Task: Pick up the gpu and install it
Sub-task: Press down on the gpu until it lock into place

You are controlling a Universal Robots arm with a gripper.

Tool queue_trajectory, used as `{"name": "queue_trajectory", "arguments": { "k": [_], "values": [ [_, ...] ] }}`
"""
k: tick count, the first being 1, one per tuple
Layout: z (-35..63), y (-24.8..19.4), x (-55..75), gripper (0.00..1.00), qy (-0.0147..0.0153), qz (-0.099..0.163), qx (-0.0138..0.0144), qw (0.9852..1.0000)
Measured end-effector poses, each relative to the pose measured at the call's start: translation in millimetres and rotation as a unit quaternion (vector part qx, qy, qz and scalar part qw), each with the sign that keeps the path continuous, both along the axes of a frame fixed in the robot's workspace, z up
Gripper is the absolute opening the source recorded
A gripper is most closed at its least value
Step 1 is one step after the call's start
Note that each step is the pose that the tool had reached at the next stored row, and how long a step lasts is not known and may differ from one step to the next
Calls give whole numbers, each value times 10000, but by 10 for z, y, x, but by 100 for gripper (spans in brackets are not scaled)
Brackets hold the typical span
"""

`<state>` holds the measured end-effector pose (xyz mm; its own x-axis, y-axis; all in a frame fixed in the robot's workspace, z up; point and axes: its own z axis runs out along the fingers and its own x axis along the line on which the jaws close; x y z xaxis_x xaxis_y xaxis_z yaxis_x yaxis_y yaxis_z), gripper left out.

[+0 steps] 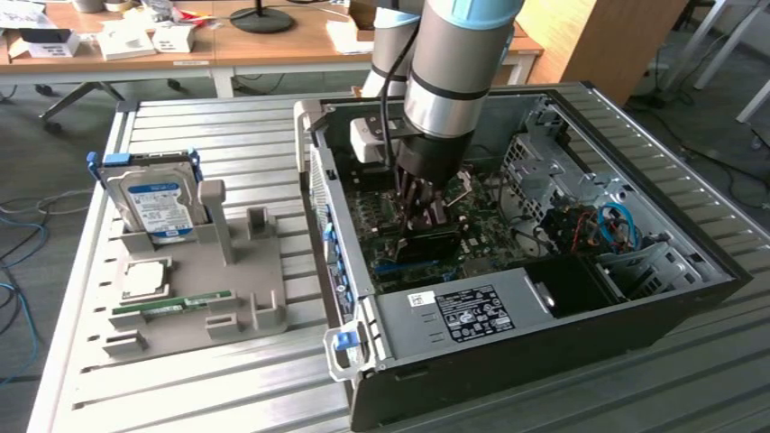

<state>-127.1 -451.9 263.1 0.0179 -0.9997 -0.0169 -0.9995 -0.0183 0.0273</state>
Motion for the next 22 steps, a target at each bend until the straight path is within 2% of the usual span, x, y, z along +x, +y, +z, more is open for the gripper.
{"name": "queue_trajectory", "arguments": {
  "k": [13,22],
  "values": [
    [9,-2,-3,11,4,0,-8,10000],
    [158,-1,-3,11,3,0,-7,10000]
  ]
}}
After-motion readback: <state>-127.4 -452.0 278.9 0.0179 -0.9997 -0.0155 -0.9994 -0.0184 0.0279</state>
